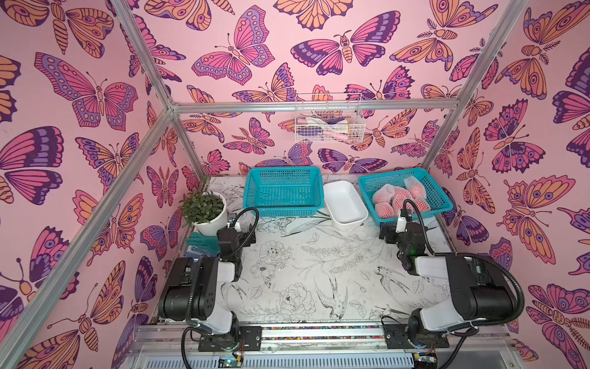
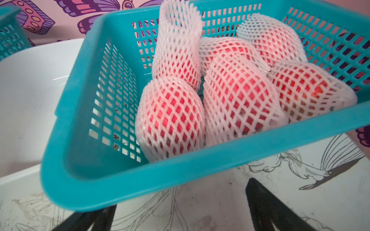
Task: Remove foam nets from apples
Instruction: Pick up the apple from the basket.
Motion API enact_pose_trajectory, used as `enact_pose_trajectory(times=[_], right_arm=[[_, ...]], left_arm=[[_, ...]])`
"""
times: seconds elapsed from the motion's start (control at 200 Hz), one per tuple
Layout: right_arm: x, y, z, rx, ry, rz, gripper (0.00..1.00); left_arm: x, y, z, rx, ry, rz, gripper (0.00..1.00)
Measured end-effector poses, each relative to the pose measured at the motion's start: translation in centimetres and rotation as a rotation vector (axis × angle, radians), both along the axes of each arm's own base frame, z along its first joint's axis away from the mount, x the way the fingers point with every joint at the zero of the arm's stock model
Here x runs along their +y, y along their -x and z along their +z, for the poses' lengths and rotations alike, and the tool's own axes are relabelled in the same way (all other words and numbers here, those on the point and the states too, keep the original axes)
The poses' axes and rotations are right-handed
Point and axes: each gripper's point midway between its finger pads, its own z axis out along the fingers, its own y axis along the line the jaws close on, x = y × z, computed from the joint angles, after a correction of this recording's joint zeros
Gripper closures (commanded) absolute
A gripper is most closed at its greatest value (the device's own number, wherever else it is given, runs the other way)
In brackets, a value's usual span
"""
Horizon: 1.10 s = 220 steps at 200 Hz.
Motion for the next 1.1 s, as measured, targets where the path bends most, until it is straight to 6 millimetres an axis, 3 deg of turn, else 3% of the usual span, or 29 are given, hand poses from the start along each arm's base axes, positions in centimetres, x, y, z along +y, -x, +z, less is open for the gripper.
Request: enact_pose_trajectory(times=[0.862,0.992,1.102], right_arm=[[0.0,0.2,0.5,-0.022,0.000,-0.001,0.01],[0.0,1.8,3.4,-0.071,-0.001,0.003,0.01],[0.1,2.8,8.9,-0.158,-0.003,0.003,0.01]], left_arm=[[-0.2,0.0,0.1,-0.004,0.005,-0.014,0.00],[-0.3,1.1,1.7,-0.042,0.004,-0.014,0.00],[-0.3,2.1,4.6,-0.102,0.004,-0.014,0.00]])
